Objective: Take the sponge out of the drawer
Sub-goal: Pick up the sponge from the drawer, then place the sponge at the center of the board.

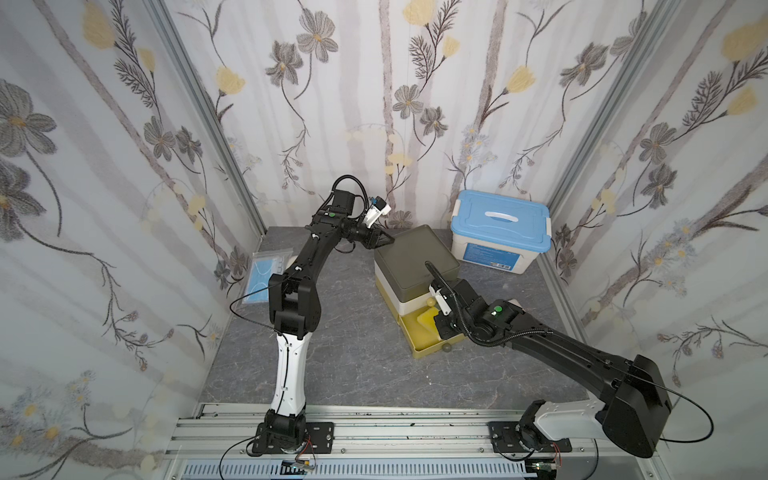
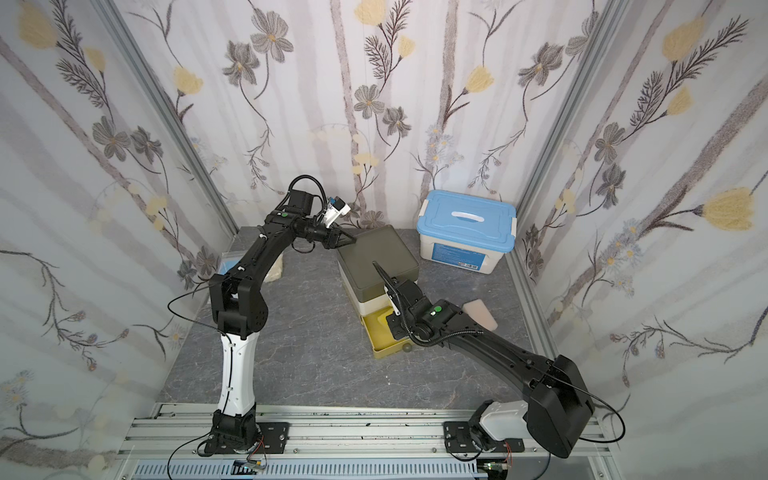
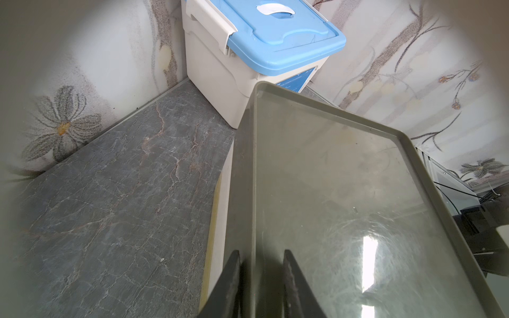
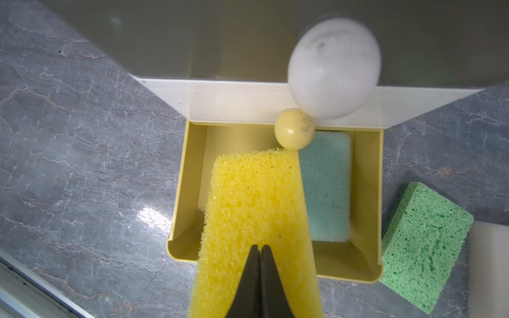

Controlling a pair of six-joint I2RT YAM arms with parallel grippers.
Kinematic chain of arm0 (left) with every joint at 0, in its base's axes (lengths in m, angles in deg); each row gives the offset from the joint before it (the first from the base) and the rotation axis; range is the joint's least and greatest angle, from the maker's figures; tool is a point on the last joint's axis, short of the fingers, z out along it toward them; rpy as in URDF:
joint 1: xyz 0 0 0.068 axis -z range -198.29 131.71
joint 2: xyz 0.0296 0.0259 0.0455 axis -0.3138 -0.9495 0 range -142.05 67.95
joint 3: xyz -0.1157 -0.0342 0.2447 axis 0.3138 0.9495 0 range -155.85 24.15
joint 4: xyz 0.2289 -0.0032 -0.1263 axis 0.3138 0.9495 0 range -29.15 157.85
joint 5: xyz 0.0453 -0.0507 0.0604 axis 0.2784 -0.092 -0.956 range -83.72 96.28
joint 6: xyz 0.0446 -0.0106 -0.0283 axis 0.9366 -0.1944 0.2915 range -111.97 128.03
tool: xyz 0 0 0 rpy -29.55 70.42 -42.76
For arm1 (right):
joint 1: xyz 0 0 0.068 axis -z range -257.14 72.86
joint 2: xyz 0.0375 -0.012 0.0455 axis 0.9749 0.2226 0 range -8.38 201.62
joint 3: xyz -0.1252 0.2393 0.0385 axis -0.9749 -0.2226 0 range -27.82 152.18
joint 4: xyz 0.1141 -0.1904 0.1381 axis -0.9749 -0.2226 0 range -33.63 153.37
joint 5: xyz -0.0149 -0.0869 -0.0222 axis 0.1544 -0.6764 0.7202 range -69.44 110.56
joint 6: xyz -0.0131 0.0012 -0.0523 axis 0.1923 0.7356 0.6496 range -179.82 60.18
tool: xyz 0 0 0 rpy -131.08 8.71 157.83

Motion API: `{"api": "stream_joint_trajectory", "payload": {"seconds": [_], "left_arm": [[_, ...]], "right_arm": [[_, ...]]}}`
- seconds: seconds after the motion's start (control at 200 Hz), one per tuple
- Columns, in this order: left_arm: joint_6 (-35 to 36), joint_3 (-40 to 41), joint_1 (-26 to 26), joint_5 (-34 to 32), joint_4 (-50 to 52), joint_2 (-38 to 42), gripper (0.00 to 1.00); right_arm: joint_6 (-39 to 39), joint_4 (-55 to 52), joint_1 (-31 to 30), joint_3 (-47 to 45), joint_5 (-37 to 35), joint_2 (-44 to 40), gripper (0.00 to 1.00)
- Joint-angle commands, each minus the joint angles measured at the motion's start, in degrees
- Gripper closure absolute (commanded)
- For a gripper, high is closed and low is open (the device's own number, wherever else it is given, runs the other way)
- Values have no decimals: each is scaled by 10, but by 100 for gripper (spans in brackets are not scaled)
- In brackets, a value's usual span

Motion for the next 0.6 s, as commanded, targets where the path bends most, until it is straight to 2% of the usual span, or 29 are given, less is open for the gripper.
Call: {"api": "stream_joint_trajectory", "payload": {"seconds": [0.0,0.32,0.595], "left_arm": [[20,8,8,-42,113,-14,73],[19,8,8,-42,112,-10,73],[18,9,11,-39,112,-12,73]], "right_arm": [[-21,-9,-19,-2,-21,-13,100],[-51,-21,-89,52,-39,-13,100],[-99,27,-145,79,-42,46,100]]}}
